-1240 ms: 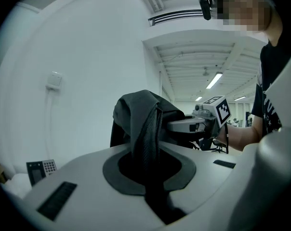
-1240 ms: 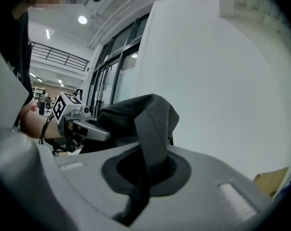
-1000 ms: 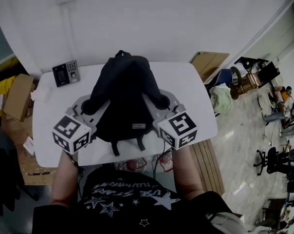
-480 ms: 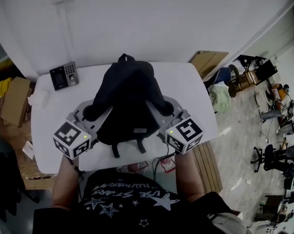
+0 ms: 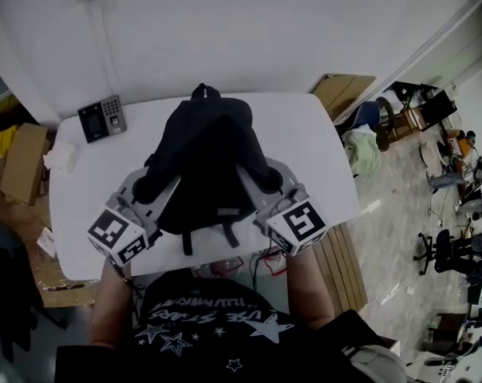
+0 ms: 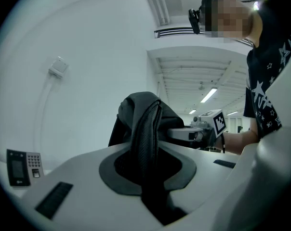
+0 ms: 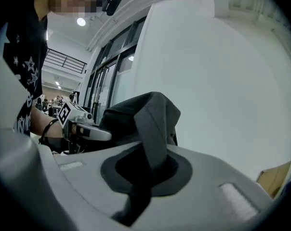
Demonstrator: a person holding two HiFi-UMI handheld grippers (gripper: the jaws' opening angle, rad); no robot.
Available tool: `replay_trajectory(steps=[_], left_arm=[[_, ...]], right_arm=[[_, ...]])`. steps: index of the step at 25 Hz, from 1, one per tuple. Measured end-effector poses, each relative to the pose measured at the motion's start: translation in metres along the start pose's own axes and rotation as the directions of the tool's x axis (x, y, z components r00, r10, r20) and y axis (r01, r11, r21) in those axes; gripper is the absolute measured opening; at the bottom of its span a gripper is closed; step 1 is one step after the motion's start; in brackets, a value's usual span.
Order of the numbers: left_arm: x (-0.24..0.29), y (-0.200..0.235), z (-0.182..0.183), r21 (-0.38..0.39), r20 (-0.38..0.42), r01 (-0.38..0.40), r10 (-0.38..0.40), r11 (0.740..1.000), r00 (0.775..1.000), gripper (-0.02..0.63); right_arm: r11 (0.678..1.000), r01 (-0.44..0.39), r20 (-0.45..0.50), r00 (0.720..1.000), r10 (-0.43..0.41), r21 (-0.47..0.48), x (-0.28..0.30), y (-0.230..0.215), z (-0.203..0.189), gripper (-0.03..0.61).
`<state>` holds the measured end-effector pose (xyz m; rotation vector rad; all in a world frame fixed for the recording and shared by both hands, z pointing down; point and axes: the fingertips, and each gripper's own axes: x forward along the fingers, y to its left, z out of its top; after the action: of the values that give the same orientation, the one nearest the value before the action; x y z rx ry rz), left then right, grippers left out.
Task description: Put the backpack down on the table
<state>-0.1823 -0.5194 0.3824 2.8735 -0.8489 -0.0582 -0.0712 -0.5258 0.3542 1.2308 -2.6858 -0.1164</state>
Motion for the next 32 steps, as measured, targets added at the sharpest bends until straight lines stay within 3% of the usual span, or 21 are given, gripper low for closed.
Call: replay_trajectory(steps=[3, 7, 10, 12, 14, 17, 23, 25, 32], left_arm=[[0.000, 0.000, 0.000, 0.017, 0.000, -0.032, 0.032, 0.999, 0.999, 0.041], [-0.002, -0.002, -0.001, 0.045, 0.003, -0.084, 0.084, 0.995, 0.996, 0.049], [-0.006, -0.003, -0.003, 0.052, -0.014, -0.124, 0.125, 0.991, 0.992, 0.069], [-0.012, -0.003, -0.008, 0.065, -0.040, -0.165, 0.167, 0.984, 0.985, 0.106], [-0.020, -0.003, -0.012, 0.070, -0.053, -0.221, 0.225, 0.973, 0.973, 0.152], [-0.032, -0.006, -0.020, 0.031, -0.039, -0.322, 0.323, 0.946, 0.946, 0.153], [-0.059, -0.027, -0.039, 0.017, -0.066, -0.491, 0.491, 0.871, 0.868, 0.187], [-0.063, -0.042, -0.045, -0.007, -0.069, -0.501, 0.499, 0.866, 0.864, 0.187], [-0.067, -0.107, -0.070, -0.103, -0.094, -0.464, 0.456, 0.880, 0.885, 0.184]], right_arm=[[1.000, -0.010, -0.032, 0.999, 0.009, -0.023, 0.002, 0.004, -0.007, 0.042], [0.999, -0.028, -0.057, 0.998, 0.026, -0.040, 0.000, 0.011, -0.015, 0.132], [1.000, -0.006, -0.003, 1.000, 0.006, -0.009, -0.011, 0.007, -0.012, 0.270], [1.000, 0.011, 0.010, 1.000, -0.011, 0.019, -0.020, 0.003, -0.012, 0.316], [0.998, 0.005, 0.003, 1.000, -0.006, 0.055, -0.029, 0.002, -0.019, 0.318], [0.995, 0.003, 0.019, 1.000, -0.004, 0.102, -0.048, 0.000, -0.026, 0.318], [0.995, -0.019, 0.023, 1.000, 0.017, 0.101, -0.087, 0.001, -0.033, 0.316], [0.995, -0.026, 0.023, 0.999, 0.024, 0.100, -0.101, 0.001, -0.035, 0.316], [0.991, -0.090, 0.009, 0.996, 0.090, 0.104, -0.138, 0.018, -0.049, 0.311]])
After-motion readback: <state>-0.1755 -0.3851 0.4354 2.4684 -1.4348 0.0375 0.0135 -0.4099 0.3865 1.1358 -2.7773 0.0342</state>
